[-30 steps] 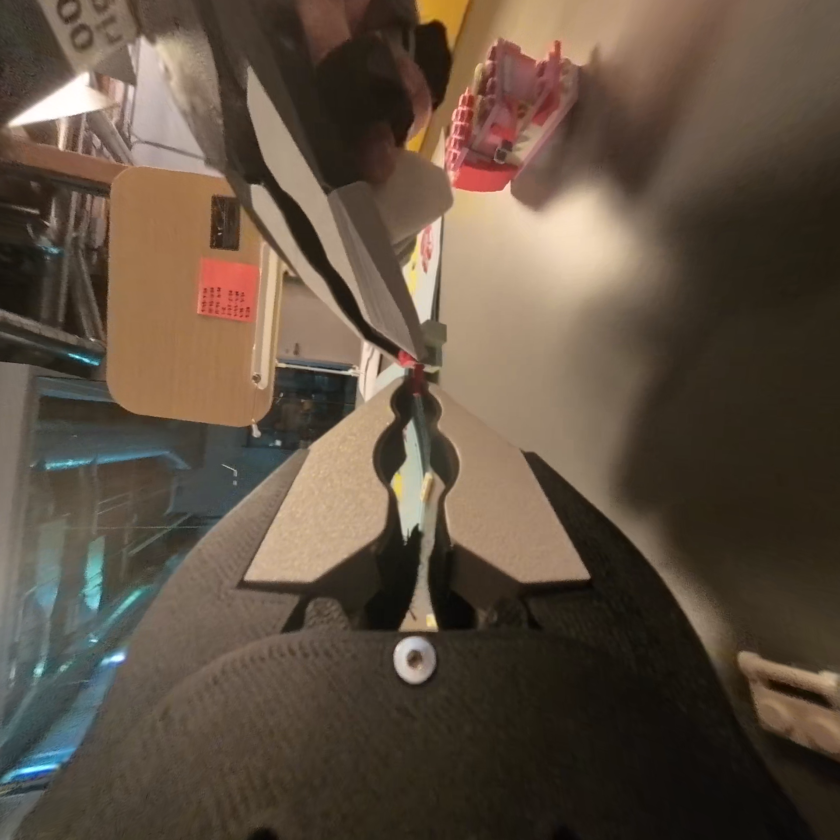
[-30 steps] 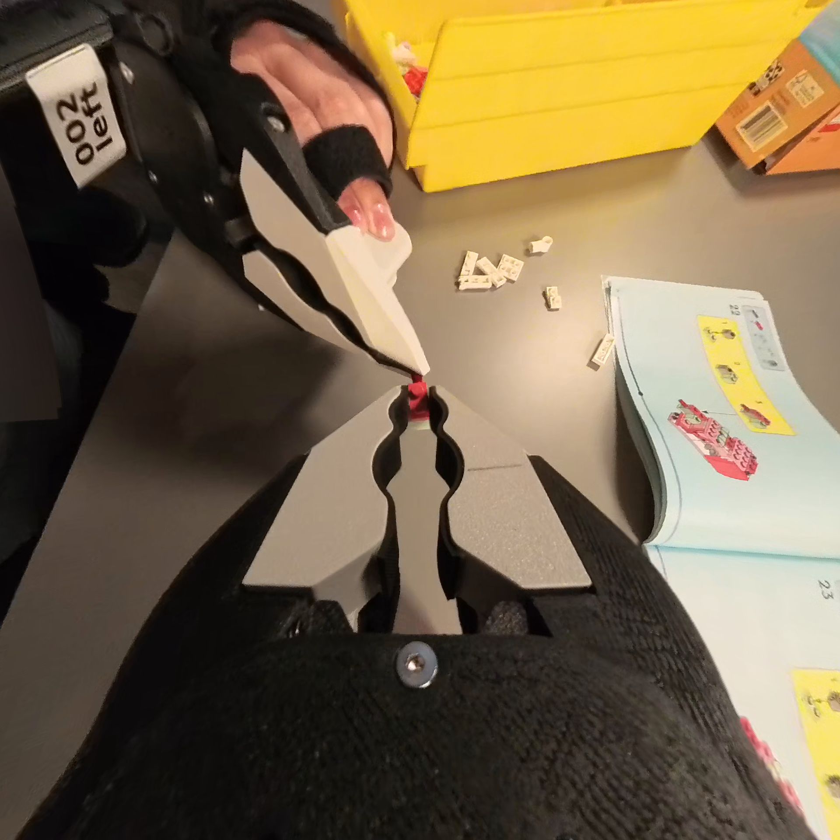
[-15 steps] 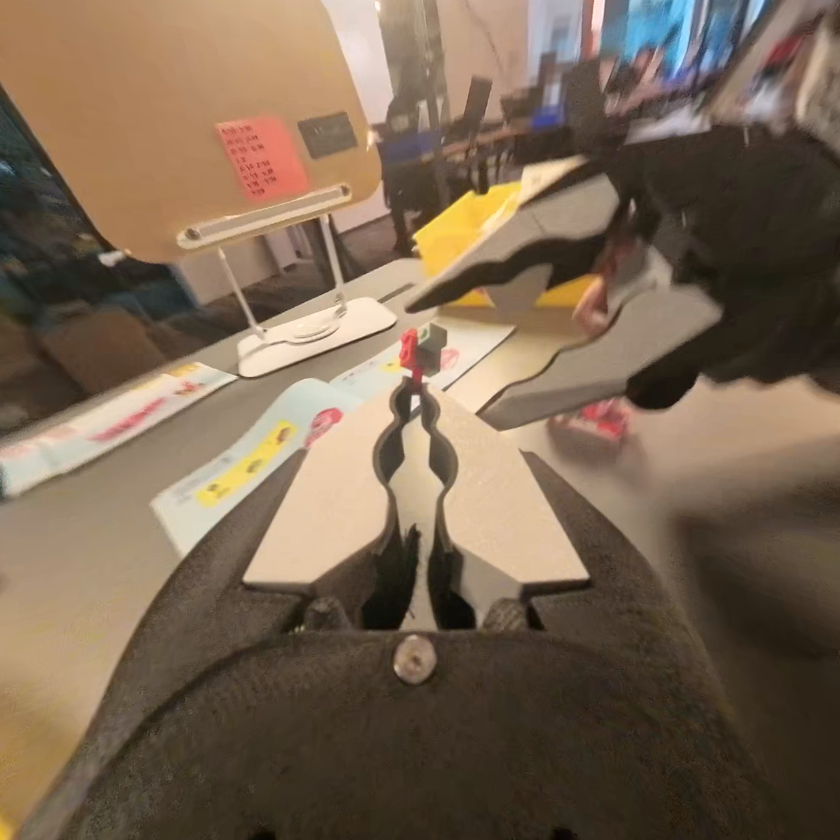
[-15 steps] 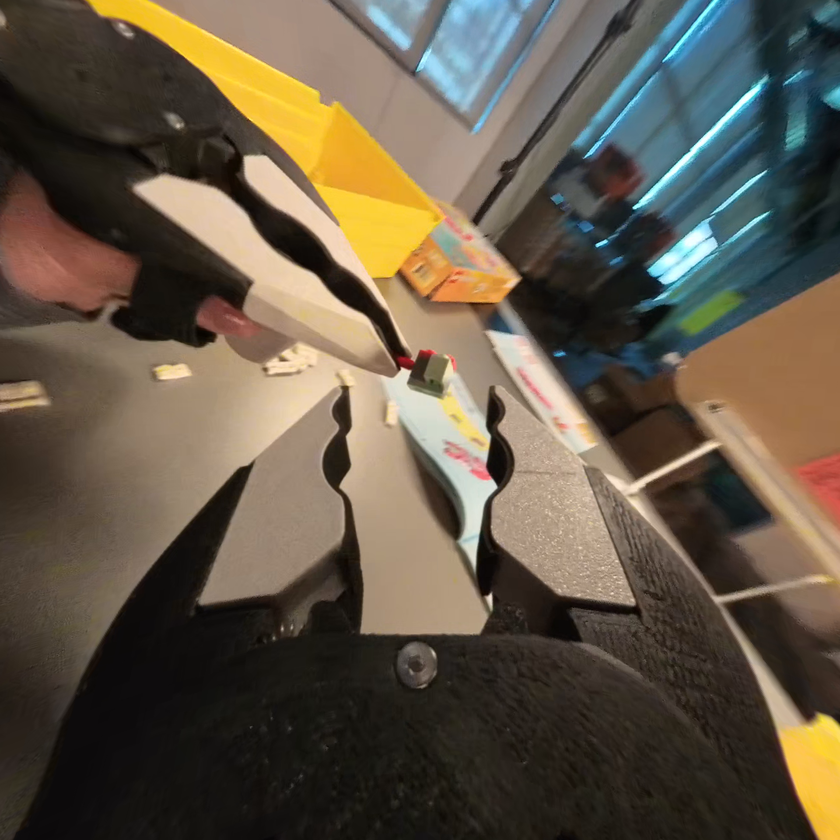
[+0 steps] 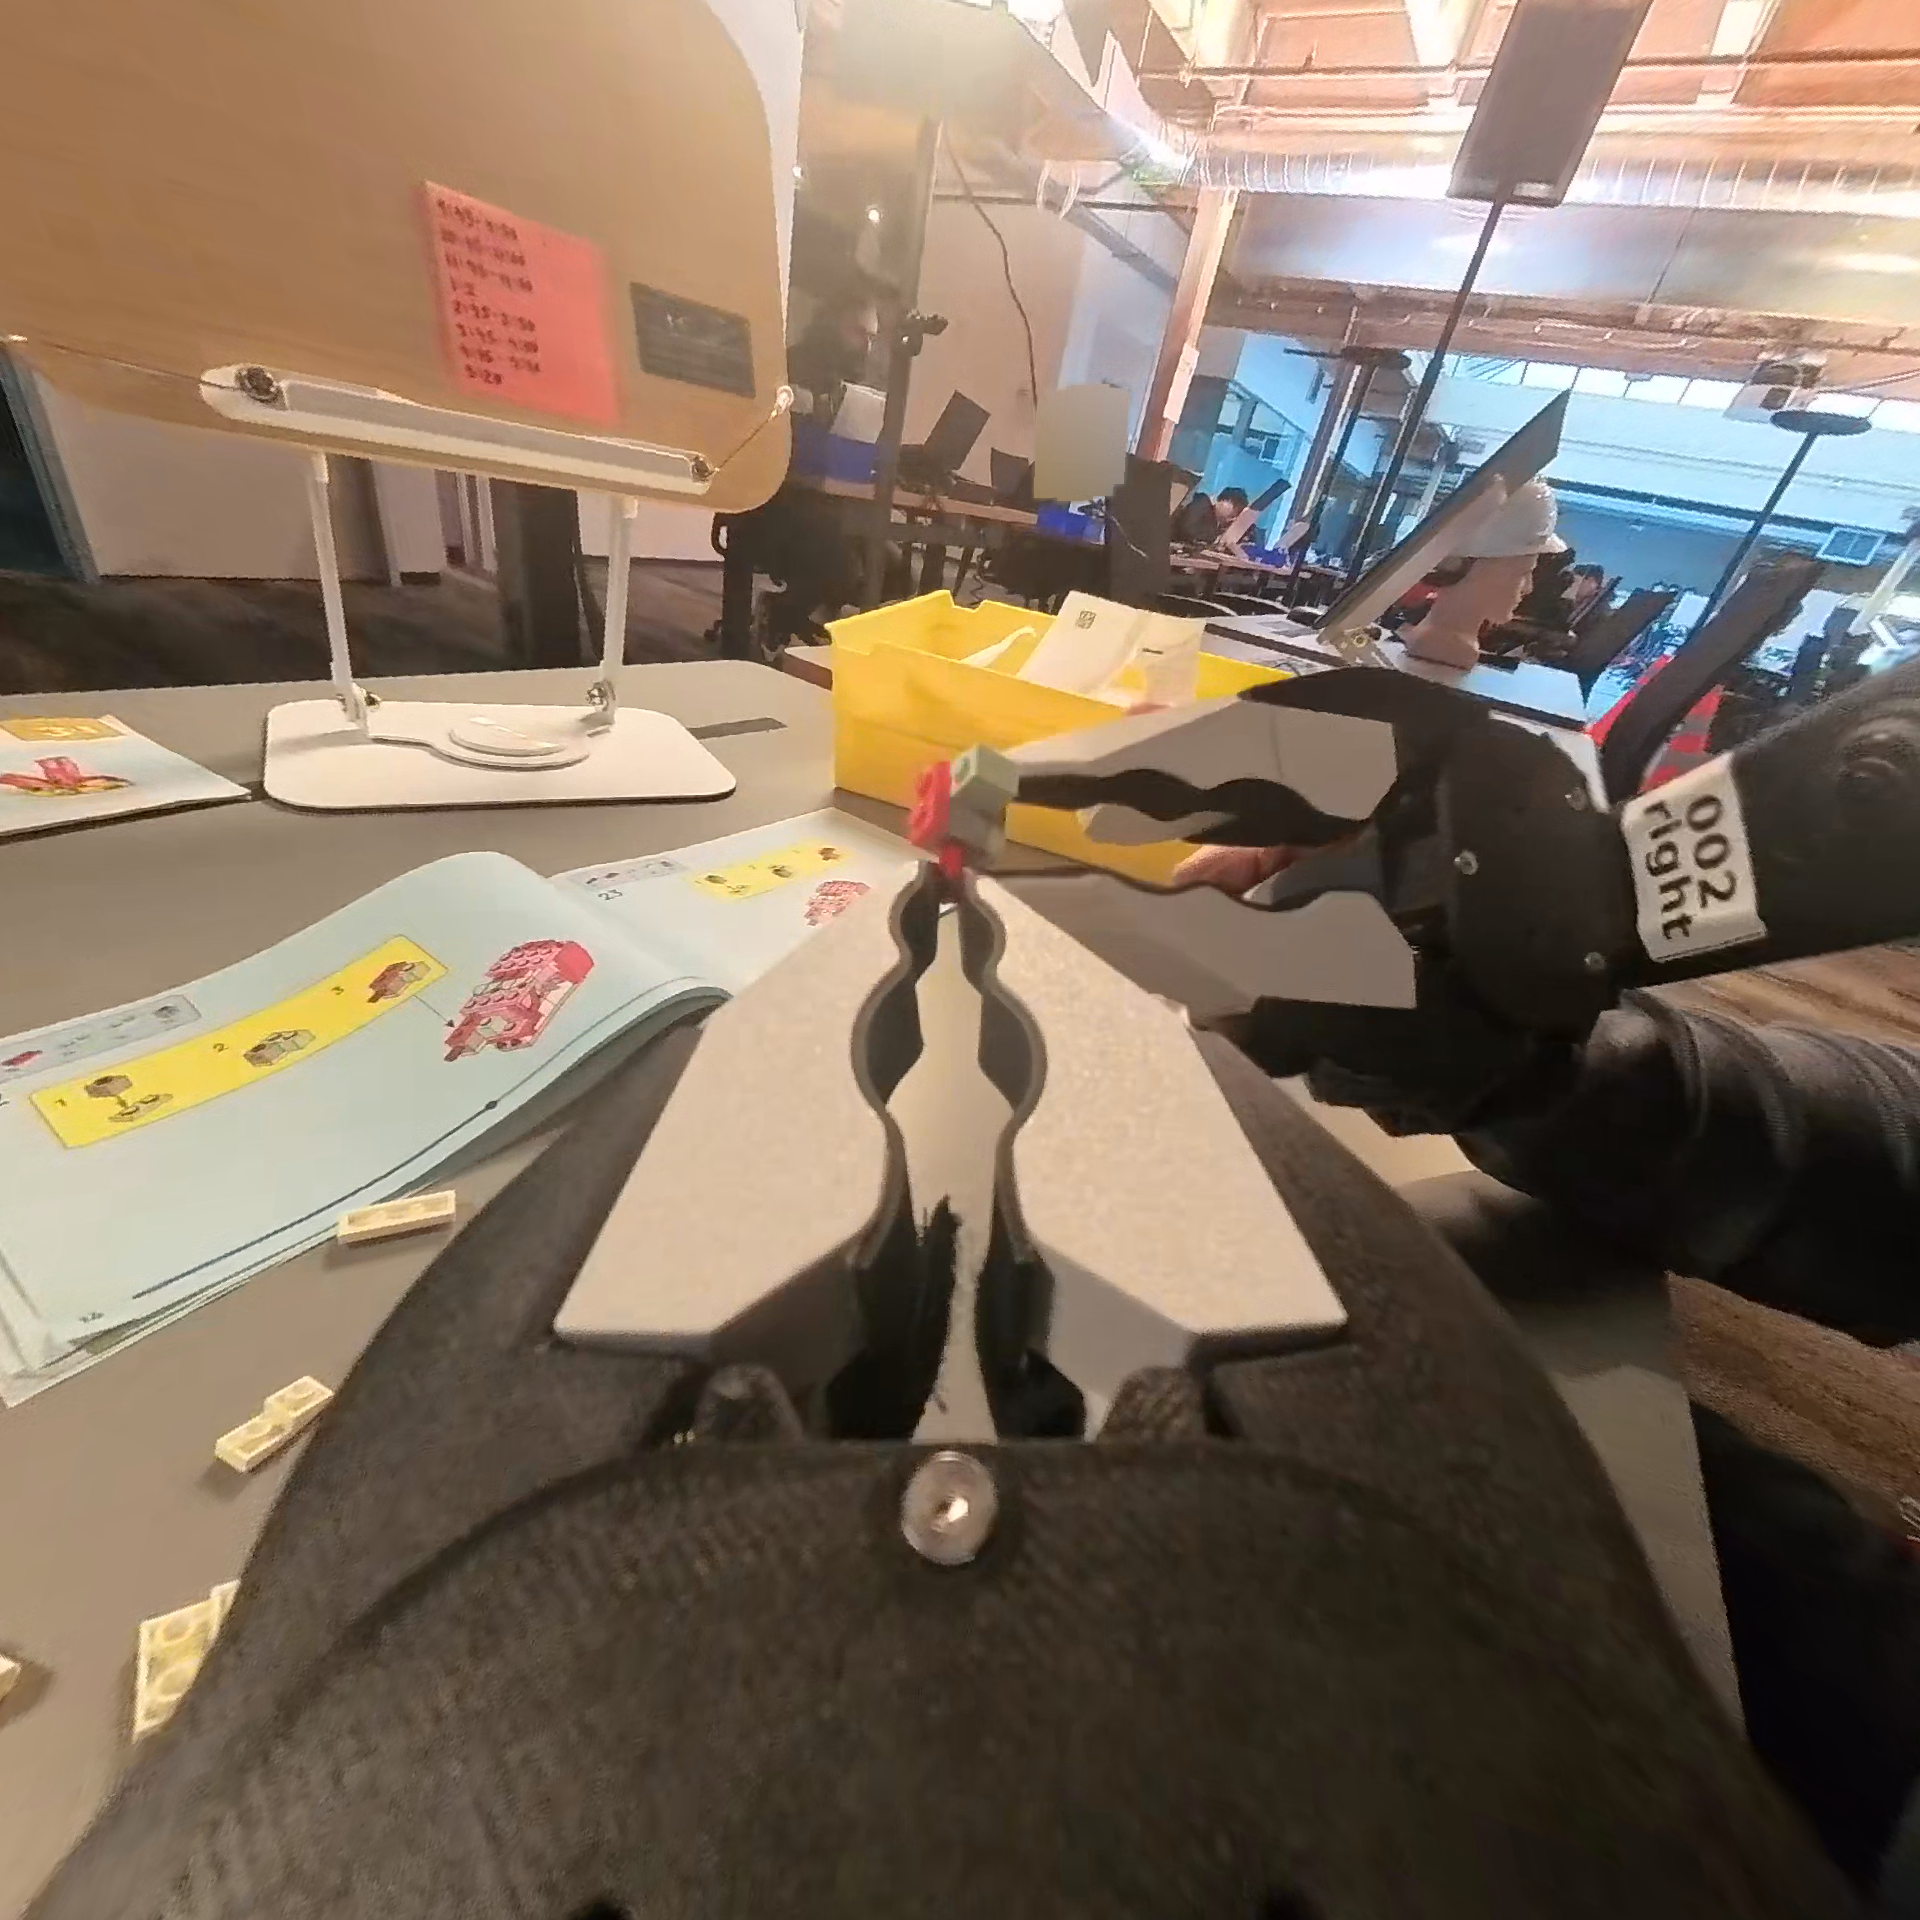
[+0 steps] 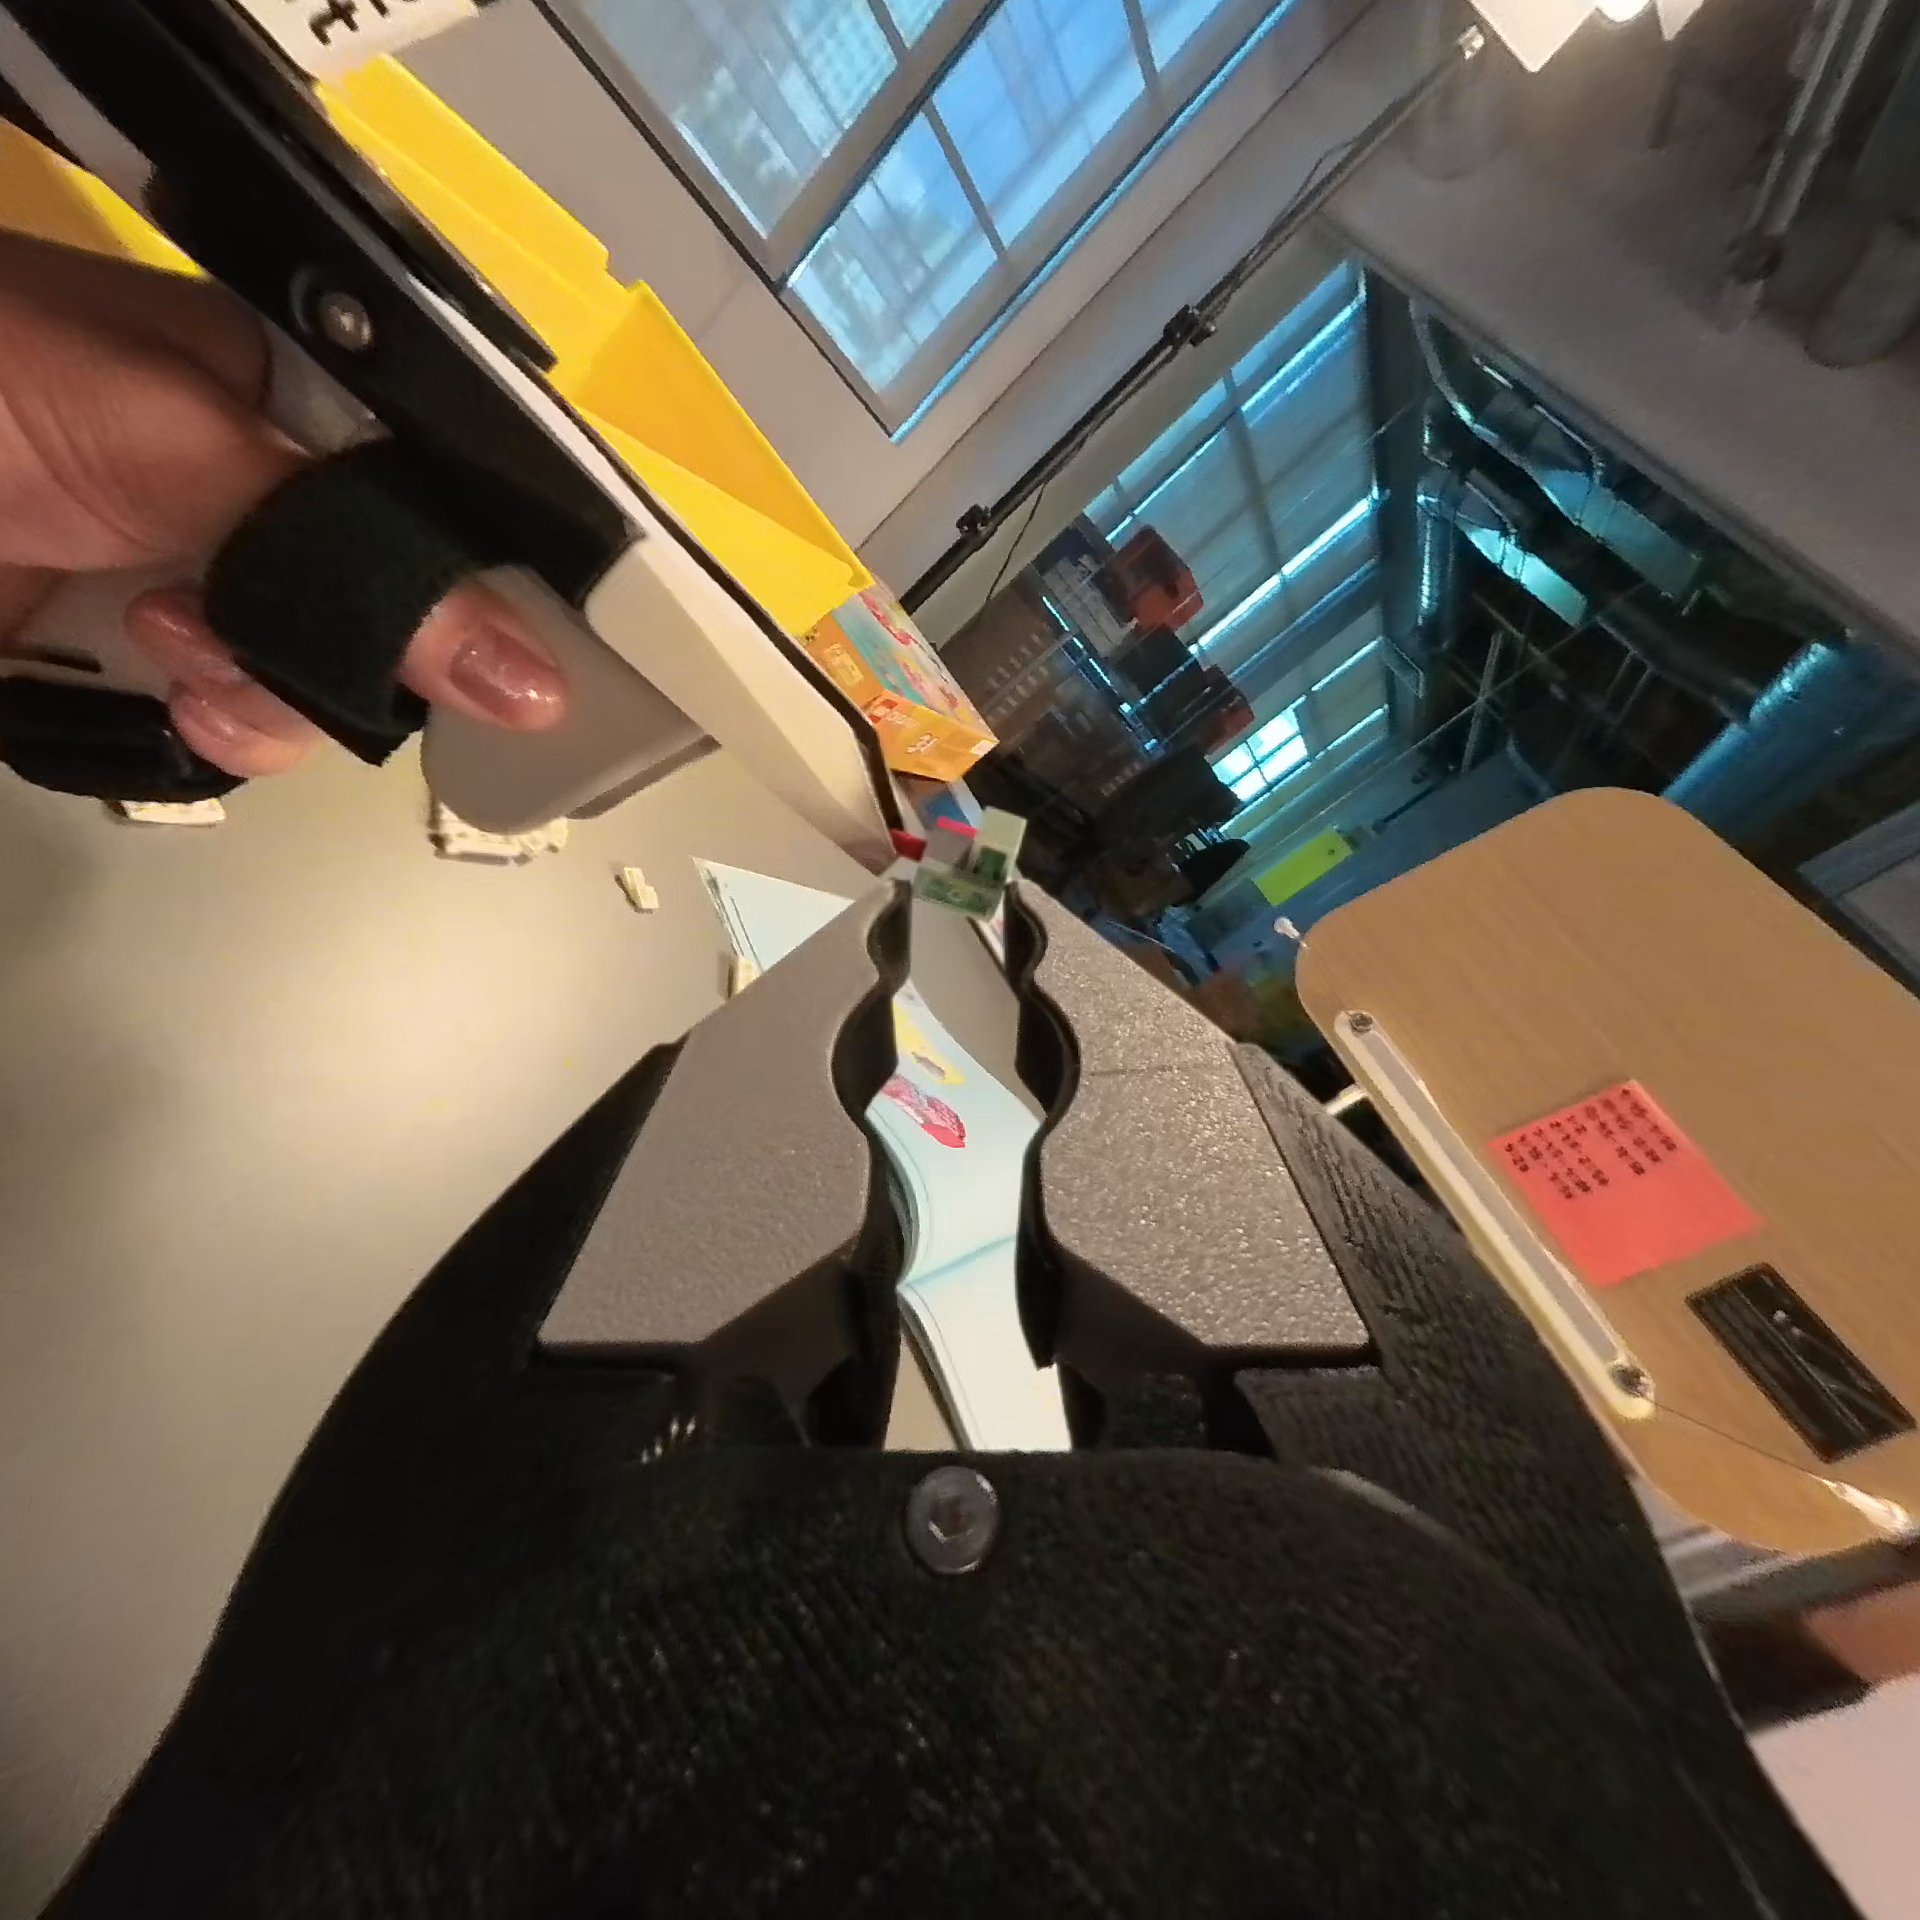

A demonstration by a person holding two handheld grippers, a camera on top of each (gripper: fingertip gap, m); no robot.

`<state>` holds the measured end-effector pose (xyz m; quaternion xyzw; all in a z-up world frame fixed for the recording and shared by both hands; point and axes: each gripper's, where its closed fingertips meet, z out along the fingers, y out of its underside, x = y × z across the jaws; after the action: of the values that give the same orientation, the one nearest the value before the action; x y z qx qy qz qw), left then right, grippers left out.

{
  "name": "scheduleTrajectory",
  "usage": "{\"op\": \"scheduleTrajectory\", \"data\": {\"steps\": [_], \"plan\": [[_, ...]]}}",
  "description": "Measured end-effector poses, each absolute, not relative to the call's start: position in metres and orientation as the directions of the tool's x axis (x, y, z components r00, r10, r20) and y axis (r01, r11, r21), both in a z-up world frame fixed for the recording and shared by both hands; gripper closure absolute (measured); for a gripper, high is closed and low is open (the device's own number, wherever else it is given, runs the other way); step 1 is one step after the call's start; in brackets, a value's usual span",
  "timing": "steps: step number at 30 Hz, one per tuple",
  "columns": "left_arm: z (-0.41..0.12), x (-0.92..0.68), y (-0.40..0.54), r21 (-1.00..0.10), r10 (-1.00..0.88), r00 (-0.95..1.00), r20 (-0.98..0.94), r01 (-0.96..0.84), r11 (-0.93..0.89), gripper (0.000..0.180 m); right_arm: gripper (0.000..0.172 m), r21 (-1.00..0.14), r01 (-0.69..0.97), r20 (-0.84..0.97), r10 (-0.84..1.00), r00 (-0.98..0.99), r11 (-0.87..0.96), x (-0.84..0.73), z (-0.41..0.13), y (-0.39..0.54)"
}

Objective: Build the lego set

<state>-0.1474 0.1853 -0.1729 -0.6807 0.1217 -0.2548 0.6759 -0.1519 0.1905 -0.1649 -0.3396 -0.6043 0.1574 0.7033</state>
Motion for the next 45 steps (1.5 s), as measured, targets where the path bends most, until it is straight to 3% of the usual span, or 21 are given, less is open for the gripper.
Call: {"op": "scheduleTrajectory", "data": {"steps": [11, 17, 19, 20, 22, 26, 31, 34, 37, 42, 45], "plan": [[-0.179, -0.142, 0.186, -0.985, -0.529, 0.831, 0.172, 0.156, -0.076, 0.178, 0.156, -0.660, 0.179, 0.751, 0.638, 0.171, 0.730, -0.148, -0.170, 0.190], [-0.179, -0.140, 0.186, -0.967, -0.561, 0.789, 0.249, 0.233, -0.102, 0.178, 0.154, -0.669, 0.166, 0.743, 0.648, 0.169, 0.724, -0.146, -0.170, 0.190], [-0.179, -0.140, 0.185, -0.953, -0.573, 0.765, 0.294, 0.277, -0.119, 0.178, 0.146, -0.667, 0.155, 0.745, 0.645, 0.173, 0.729, -0.145, -0.169, 0.189], [-0.179, -0.141, 0.185, -0.946, -0.580, 0.752, 0.314, 0.299, -0.125, 0.178, 0.128, -0.669, 0.144, 0.743, 0.655, 0.140, 0.729, -0.145, -0.171, 0.185], [-0.174, -0.137, 0.183, -0.924, -0.619, 0.697, 0.363, 0.356, -0.140, 0.178, 0.123, -0.687, 0.138, 0.726, 0.677, 0.122, 0.713, -0.146, -0.172, 0.183], [-0.172, -0.127, 0.178, -0.883, -0.683, 0.586, 0.435, 0.425, -0.198, 0.178, 0.140, -0.636, 0.121, 0.770, 0.619, 0.156, 0.762, -0.144, -0.166, 0.180], [-0.166, -0.121, 0.171, -0.795, -0.745, 0.392, 0.539, 0.528, -0.297, 0.178, 0.146, -0.620, 0.103, 0.783, 0.604, 0.148, 0.778, -0.138, -0.162, 0.178], [-0.169, -0.119, 0.171, -0.791, -0.743, 0.377, 0.553, 0.516, -0.327, 0.178, 0.149, -0.622, 0.112, 0.783, 0.611, 0.115, 0.775, -0.135, -0.166, 0.179], [-0.167, -0.122, 0.170, -0.795, -0.750, 0.374, 0.546, 0.515, -0.322, 0.177, 0.161, -0.641, 0.106, 0.768, 0.635, 0.083, 0.760, -0.130, -0.167, 0.180], [-0.170, -0.121, 0.170, -0.798, -0.746, 0.374, 0.551, 0.497, -0.340, 0.177, 0.161, -0.676, 0.102, 0.737, 0.674, 0.058, 0.730, -0.130, -0.170, 0.180], [-0.170, -0.124, 0.172, -0.835, -0.740, 0.445, 0.504, 0.470, -0.285, 0.177, 0.152, -0.765, 0.062, 0.644, 0.764, 0.037, 0.641, -0.131, -0.169, 0.177]]}}
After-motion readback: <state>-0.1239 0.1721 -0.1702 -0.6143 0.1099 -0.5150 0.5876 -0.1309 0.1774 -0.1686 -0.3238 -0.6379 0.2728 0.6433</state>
